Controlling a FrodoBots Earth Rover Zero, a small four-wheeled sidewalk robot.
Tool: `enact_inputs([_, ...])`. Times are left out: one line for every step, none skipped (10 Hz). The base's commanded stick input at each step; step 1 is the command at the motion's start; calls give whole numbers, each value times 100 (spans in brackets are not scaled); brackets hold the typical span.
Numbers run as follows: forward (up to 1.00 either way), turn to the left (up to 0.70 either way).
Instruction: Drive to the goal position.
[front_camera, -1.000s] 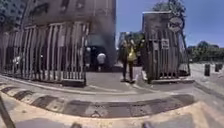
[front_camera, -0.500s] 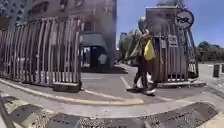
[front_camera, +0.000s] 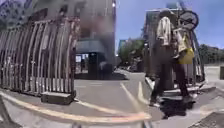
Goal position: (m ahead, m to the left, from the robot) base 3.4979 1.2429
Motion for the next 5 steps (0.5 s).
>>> enact_inputs([70, 0])
enact_inputs([70, 0])
enact_inputs([70, 0])
enact_inputs([70, 0])
enact_inputs([70, 0])
